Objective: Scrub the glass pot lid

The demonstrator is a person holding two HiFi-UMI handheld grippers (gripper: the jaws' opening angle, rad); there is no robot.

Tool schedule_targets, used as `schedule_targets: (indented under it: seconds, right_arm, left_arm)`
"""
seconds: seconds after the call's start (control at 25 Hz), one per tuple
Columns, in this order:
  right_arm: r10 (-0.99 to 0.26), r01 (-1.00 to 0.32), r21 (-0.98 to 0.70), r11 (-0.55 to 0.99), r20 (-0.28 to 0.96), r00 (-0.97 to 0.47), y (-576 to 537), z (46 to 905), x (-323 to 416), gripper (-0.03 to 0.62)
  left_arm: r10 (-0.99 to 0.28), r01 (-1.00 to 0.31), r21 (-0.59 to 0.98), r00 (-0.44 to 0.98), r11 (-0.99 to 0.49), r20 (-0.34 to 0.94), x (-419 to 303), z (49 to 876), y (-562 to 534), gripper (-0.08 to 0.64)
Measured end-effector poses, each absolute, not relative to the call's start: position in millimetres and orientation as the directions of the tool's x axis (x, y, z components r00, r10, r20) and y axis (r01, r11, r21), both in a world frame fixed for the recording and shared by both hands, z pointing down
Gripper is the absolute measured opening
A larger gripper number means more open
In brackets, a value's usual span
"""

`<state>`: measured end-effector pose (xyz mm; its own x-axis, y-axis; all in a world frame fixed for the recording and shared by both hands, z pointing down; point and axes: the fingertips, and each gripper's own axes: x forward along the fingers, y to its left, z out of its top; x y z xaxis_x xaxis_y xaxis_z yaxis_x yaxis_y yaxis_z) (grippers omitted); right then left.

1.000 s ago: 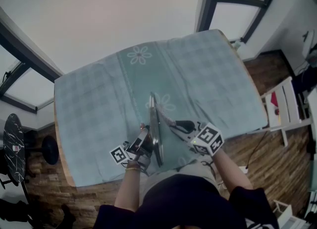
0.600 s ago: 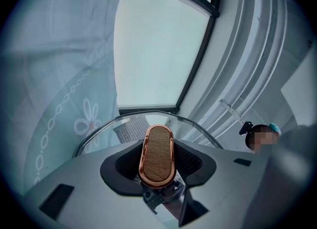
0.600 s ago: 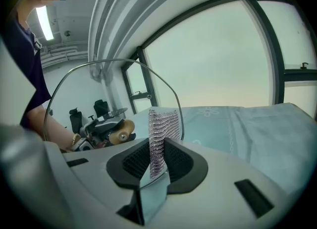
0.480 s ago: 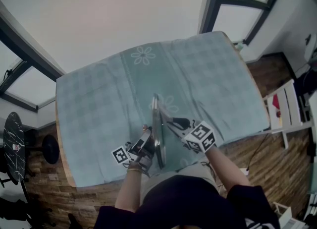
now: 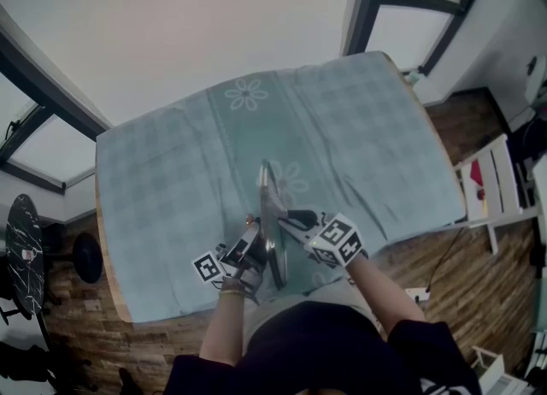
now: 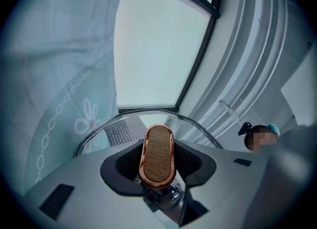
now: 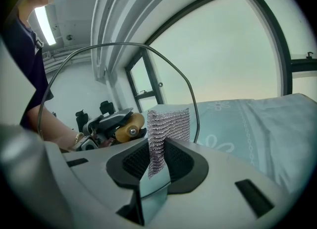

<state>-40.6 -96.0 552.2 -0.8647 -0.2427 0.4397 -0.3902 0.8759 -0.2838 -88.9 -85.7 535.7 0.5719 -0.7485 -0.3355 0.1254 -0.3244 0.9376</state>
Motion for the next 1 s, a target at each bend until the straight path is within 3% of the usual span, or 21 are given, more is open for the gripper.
schedule_targets:
  seconds: [1.0]
  right_arm:
    - [-0.080, -0.284, -0.357, 0.890, 0.490, -0.868, -25.0, 576.6, -42.9, 0.083]
  left_arm:
    - [-0.747, 0.117, 0.936, 0.573, -0.333, -0.338, -88.2, 537.0, -84.5, 0.167]
